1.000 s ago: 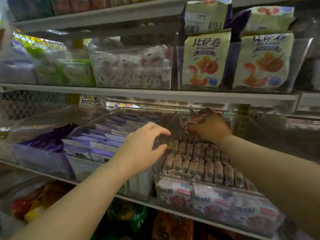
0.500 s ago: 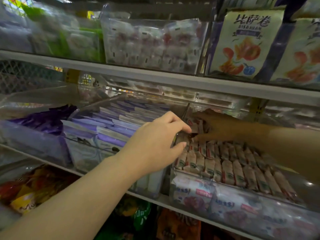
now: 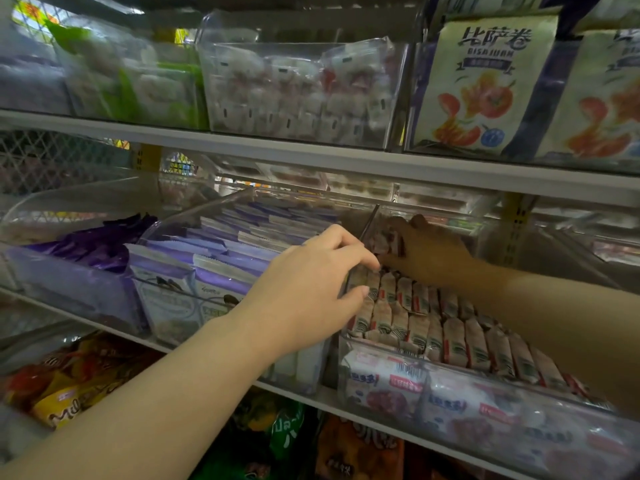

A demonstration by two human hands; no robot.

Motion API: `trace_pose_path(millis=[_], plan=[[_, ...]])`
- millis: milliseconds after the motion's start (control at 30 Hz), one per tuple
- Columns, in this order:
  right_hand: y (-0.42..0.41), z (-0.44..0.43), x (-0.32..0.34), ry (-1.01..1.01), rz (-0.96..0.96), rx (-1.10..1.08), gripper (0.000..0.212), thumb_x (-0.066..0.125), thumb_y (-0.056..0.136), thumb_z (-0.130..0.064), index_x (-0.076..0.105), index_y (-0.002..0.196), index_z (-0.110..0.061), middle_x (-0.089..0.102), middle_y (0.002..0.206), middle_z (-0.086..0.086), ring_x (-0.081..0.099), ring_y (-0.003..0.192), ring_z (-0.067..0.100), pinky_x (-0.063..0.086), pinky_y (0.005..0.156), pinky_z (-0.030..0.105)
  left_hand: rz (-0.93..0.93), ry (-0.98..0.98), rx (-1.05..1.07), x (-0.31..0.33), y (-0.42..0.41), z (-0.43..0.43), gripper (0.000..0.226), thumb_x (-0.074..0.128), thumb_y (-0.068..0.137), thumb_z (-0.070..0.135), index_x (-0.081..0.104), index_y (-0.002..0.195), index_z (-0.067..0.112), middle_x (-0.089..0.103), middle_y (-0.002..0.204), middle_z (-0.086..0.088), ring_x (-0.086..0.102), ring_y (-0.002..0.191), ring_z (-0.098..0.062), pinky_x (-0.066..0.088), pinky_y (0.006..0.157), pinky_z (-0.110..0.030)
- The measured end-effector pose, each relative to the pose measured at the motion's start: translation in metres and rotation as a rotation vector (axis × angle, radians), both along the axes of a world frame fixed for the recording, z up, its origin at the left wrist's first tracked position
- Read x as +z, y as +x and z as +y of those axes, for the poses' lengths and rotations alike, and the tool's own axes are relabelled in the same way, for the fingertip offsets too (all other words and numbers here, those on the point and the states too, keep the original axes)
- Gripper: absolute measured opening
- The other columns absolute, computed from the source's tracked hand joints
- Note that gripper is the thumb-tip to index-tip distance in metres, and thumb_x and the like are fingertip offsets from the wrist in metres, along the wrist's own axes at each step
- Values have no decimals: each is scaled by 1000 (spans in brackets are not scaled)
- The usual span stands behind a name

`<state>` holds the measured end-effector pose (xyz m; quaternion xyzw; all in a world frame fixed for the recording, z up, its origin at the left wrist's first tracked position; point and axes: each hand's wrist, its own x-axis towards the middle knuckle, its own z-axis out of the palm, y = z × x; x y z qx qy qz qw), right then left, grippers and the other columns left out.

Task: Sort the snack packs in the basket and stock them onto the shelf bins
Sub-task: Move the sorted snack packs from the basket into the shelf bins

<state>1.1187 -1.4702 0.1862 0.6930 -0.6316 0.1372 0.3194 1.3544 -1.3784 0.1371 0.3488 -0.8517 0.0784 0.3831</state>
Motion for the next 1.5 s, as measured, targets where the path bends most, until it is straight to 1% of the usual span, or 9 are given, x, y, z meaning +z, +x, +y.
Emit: trace_pose_path(millis=[133,333,533,767,900,1000,1233,1367,1500], plan=[[-7,7,16,149,54,95,66,53,86,-60,27,145,-43,48,122,9,56,103,29,44,76,32,-9,-15,9,-1,0,0,30,52,93,41,51,124,42,39,129,22,48,110,-3,36,85,-23],[4,23,-13,-66,296,11,63,53,89,-55,33,144,-32,33,146,6,56,110,31,52,74,38,-13,-30,22,-5,0,0,30,51,94,40,51,124,43,37,133,21,45,117,-4,36,89,-27],[12,19,-8,-84,376,-26,56,45,94,-51,33,143,-27,35,142,11,60,102,35,47,67,36,4,-38,24,-5,0,2,30,52,93,39,52,123,42,39,134,19,46,117,-6,40,92,-30],[19,0,-3,-114,157,-159,47,46,95,-48,44,137,-27,49,125,10,59,102,34,37,69,34,-8,-38,35,-4,0,3,30,52,93,38,53,123,42,39,135,18,45,120,-6,39,93,-30],[-2,5,0,33,53,71,59,48,86,-61,42,136,-30,53,124,7,58,104,29,40,72,31,-6,-54,36,-5,-1,3,30,53,93,39,53,123,42,39,135,19,45,118,-5,38,92,-29],[-18,14,15,159,-196,244,66,66,82,-48,40,141,-31,52,131,1,50,112,16,34,82,24,-3,-50,32,-5,-1,2,30,53,93,39,52,123,42,38,135,19,44,119,-4,38,95,-30],[-17,3,1,102,-77,163,72,69,81,-47,39,144,-28,37,135,11,49,115,30,35,85,26,-3,-60,36,-6,0,1,30,53,92,39,52,122,43,38,135,20,45,118,-4,38,92,-29],[-10,-2,-6,-32,-149,87,59,66,84,-43,47,137,-26,38,128,14,53,105,34,47,85,34,10,-58,35,-7,-1,-1,28,53,92,39,53,120,44,39,133,20,46,116,-3,38,89,-29],[-19,0,9,150,-353,168,80,78,74,-39,38,142,-22,48,126,5,50,105,23,38,76,20,13,-65,32,-7,-1,-2,28,53,92,39,53,120,44,39,131,21,45,115,-2,39,91,-29]])
